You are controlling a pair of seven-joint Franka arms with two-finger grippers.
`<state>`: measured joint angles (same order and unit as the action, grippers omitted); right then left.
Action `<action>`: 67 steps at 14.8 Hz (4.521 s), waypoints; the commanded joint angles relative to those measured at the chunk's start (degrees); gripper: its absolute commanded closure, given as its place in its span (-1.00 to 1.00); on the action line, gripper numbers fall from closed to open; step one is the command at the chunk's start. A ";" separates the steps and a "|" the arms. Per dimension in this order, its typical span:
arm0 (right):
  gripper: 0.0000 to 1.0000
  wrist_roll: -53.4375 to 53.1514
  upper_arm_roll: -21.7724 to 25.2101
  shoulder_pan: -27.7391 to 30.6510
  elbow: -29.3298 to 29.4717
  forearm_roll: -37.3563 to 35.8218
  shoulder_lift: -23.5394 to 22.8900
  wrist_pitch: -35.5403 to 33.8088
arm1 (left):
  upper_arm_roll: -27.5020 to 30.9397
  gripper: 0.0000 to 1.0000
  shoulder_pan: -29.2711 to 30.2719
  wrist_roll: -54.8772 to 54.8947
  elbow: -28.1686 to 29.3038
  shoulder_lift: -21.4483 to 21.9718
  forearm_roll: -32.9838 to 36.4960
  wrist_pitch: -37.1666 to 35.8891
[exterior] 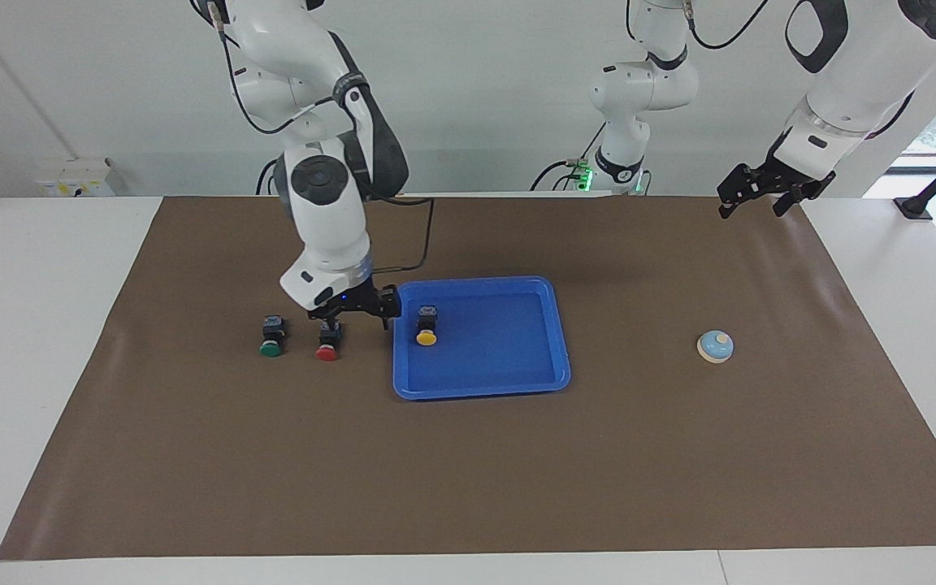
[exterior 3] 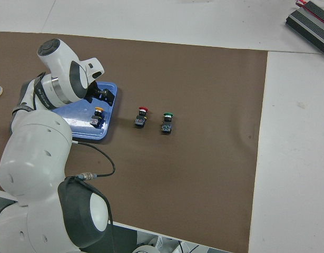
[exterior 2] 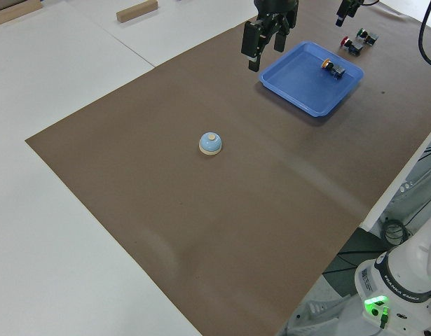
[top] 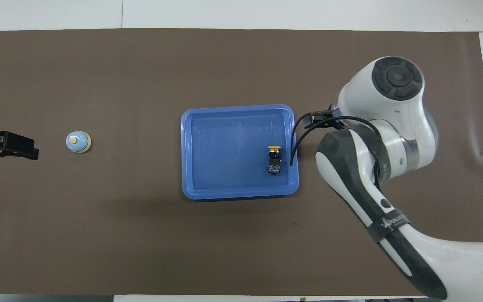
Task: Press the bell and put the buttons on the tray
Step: 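Move the right gripper back and grasp the green-capped button, then carry the green button into the tray beside the yellow one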
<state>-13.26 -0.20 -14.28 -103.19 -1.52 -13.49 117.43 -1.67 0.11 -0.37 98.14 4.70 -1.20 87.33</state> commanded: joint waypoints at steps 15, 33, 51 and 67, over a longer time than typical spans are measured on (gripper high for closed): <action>-1.00 15.28 -0.77 14.55 -15.10 0.11 5.05 6.93 | 0.09 -1.00 -0.11 -0.25 0.38 1.01 0.50 -0.50; -0.77 16.86 -0.77 14.98 -25.83 0.11 5.31 18.18 | 0.09 -1.00 -0.11 -0.25 0.38 1.01 0.50 -0.50; 1.00 -7.45 -2.09 -8.89 -1.59 2.22 -0.29 2.98 | 0.09 -1.00 -0.11 -0.25 0.38 1.01 0.50 -0.50; 1.00 -14.79 -2.17 -18.24 4.32 2.31 -12.44 5.27 | 0.09 -1.00 -0.11 -0.25 0.38 1.01 0.50 -0.50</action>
<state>-30.80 -1.80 -33.27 -97.88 0.09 -26.86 122.87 -1.67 0.11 -0.37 98.14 4.70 -1.20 87.33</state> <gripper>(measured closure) 0.577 0.000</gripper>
